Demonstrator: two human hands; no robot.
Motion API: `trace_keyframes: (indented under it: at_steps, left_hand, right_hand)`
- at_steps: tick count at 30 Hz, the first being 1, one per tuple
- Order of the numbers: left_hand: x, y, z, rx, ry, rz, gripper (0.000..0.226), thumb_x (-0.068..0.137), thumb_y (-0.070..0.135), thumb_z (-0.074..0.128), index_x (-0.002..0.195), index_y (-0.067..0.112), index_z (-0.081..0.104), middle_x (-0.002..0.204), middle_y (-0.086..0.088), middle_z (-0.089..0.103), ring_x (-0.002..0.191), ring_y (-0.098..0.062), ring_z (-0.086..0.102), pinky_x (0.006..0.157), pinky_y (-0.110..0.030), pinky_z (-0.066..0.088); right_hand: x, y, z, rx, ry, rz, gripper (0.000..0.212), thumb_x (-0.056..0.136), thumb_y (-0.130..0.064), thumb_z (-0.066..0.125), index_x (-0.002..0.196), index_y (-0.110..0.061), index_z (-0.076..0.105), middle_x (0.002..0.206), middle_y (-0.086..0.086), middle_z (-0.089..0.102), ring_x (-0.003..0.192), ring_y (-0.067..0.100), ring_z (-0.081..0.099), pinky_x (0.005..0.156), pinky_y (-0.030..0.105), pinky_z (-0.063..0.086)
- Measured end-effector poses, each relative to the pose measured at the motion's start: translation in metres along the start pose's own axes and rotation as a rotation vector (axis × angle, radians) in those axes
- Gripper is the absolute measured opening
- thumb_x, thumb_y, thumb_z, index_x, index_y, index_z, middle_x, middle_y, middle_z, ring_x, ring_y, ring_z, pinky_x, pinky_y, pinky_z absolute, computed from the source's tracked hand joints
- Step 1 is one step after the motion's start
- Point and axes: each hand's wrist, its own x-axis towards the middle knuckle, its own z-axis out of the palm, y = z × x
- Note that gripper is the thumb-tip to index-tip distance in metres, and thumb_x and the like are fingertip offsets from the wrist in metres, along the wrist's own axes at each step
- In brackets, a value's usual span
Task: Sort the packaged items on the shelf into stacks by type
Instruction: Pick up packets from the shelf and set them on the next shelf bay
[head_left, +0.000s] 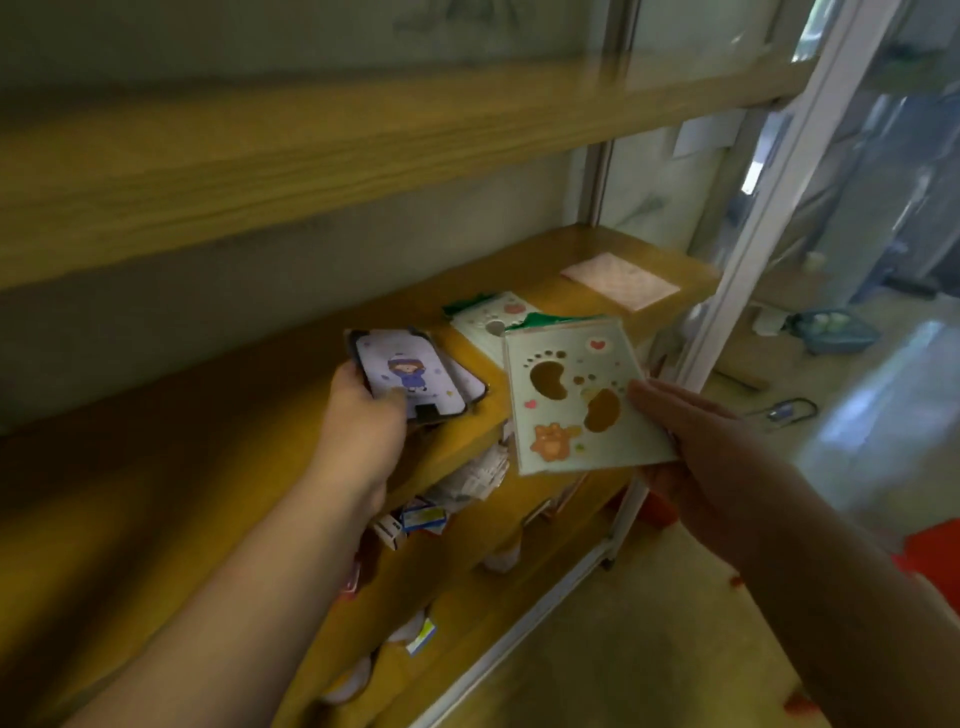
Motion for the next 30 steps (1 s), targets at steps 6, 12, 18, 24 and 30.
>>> trace_keyframes:
  at_steps: [6,12,18,24,30]
  left_hand:
    - [0.032,-0.004,0.029,0.199,0.141,0.054,0.043,0.099,0.008,0.052,0.140,0.016,0.048,0.129,-0.005,0.057,0.106,-0.020,0.059,0.070,-0.021,0.058]
    - [0.026,-0.015,0.047,0.695,0.290,0.086,0.057,0.095,0.002,0.048,0.149,0.018,0.040,0.151,-0.015,0.039,0.133,-0.036,0.032,0.099,-0.036,0.031]
    - [0.018,-0.017,0.066,0.753,0.402,0.145,0.044,0.093,0.005,0.055,0.133,0.021,0.059,0.146,-0.013,0.042,0.135,-0.035,0.034,0.103,-0.042,0.033]
    - [0.005,-0.014,0.089,0.773,0.426,0.183,0.033,0.095,0.018,0.059,0.125,0.032,0.061,0.141,0.001,0.044,0.136,-0.022,0.030,0.106,-0.036,0.032]
    - [-0.006,-0.003,0.100,0.857,0.493,0.233,0.035,0.089,0.018,0.062,0.122,0.027,0.065,0.142,-0.003,0.049,0.136,-0.026,0.033,0.109,-0.051,0.034]
  right_hand:
    - [0.072,-0.012,-0.005,0.015,-0.024,0.057,0.031,0.083,-0.022,0.069,0.111,-0.009,0.073,0.109,0.016,0.076,0.096,0.029,0.075,0.068,0.034,0.061]
    - [0.130,-0.035,-0.007,-0.006,-0.039,0.182,0.046,0.094,-0.012,0.065,0.138,-0.019,0.054,0.145,0.001,0.050,0.110,-0.010,0.050,0.088,0.003,0.043]
    - [0.206,-0.049,-0.011,-0.449,-0.271,0.072,0.032,0.094,-0.027,0.066,0.125,-0.020,0.063,0.104,0.000,0.078,0.097,0.019,0.074,0.093,0.046,0.056]
    - [0.256,-0.054,-0.002,-0.838,-0.399,-0.125,0.016,0.096,-0.031,0.063,0.104,-0.019,0.072,0.078,-0.014,0.077,0.067,0.004,0.073,0.052,0.019,0.054]
    - [0.273,-0.050,-0.008,-1.257,-0.405,-0.387,0.036,0.089,-0.047,0.066,0.109,-0.017,0.072,0.098,0.002,0.076,0.076,0.012,0.067,0.068,0.035,0.057]
